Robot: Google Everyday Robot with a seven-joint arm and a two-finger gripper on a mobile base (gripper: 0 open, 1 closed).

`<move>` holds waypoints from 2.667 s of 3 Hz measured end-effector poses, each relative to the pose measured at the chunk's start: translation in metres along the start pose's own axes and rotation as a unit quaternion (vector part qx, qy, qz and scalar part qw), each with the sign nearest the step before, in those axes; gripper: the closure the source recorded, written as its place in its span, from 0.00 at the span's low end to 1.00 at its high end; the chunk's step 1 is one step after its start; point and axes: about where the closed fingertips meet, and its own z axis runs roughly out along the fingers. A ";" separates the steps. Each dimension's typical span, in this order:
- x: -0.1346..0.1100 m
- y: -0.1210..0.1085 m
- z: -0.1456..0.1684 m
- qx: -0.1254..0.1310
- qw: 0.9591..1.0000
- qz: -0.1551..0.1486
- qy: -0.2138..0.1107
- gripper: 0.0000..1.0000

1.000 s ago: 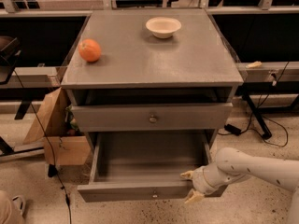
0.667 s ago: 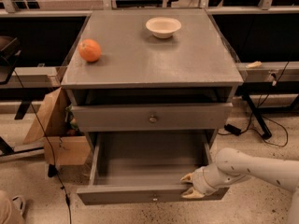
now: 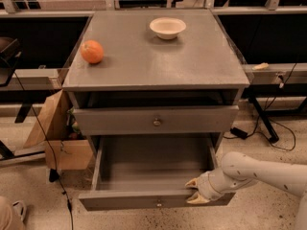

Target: Open middle drawer

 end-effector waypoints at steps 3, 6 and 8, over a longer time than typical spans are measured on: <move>0.002 0.003 -0.003 0.005 1.000 0.005 0.006 1.00; 0.005 0.014 -0.005 -0.003 1.000 0.015 0.014 0.52; 0.006 0.019 -0.006 -0.010 0.999 0.020 0.024 0.06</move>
Offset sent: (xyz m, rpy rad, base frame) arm -0.0335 -0.0136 0.0075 -0.0326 0.0008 -0.0363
